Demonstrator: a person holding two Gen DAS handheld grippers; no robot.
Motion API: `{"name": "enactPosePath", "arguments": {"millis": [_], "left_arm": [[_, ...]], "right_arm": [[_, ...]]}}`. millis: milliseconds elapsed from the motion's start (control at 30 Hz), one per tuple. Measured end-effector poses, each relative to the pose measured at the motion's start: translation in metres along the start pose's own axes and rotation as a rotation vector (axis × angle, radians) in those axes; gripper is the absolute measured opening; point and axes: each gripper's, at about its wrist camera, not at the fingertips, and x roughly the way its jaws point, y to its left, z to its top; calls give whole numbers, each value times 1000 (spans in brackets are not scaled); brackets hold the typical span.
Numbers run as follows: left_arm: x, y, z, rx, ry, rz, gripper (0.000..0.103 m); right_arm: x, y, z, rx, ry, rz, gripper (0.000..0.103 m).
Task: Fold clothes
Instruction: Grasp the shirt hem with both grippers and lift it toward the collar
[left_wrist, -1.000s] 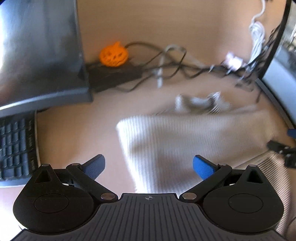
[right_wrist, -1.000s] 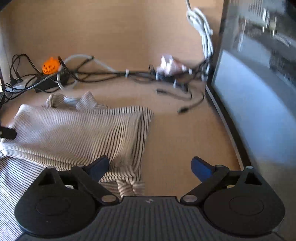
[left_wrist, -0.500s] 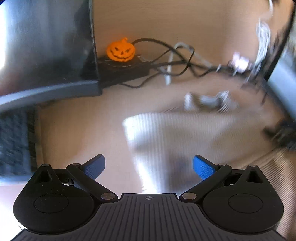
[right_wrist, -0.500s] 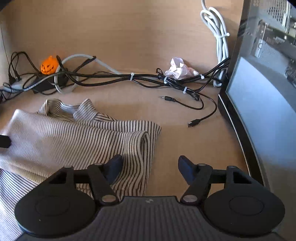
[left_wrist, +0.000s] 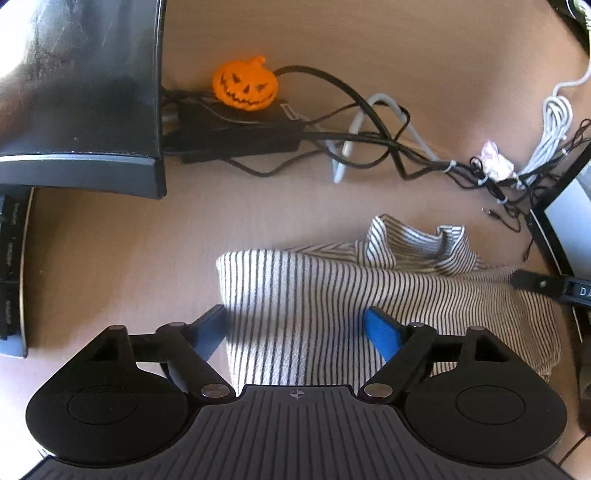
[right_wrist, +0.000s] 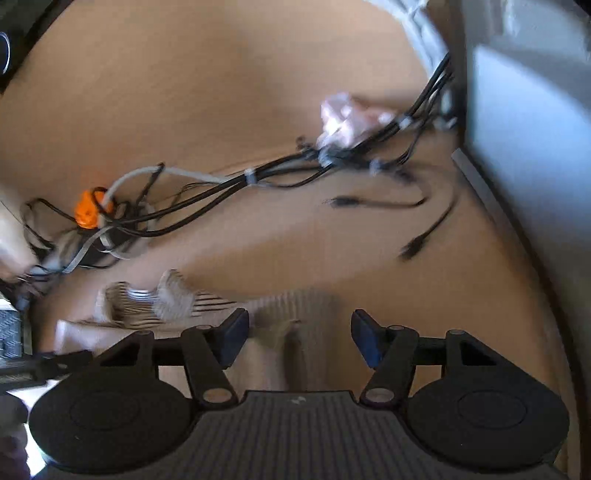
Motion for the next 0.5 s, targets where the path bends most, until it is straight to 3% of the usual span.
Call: {"name": "enactPosePath", "arguments": {"millis": [100,133,167,233,267,300,400,500], "left_arm": [[4,-6,0,12,-33,5,89],[5,-9,0,18,-44,12,86],[5,-11,0,23,-51,16,74],[-3,-12,-1,37,-71,24,56],[-8,-12,-1,45,-81,29,39],[-16,-12,-3,64,-95,14,30],[-54,-13,-15,165,-148,-50,27],[-96,-16,-37,299,-193,-96,27]], "right_arm": [[13,16,-1,-67,11,28,62],[18,25,-2,-119,10,22,55],[20,33,-4,-165,17,12,43],[17,45,-6,-228,16,3,32],[10,48,-7,-245,7,7,30],[3,51,-8,-262,-3,11,29],[-40,53,-17,-289,-53,53,25],[-87,65,-46,-422,-87,52,24]]}}
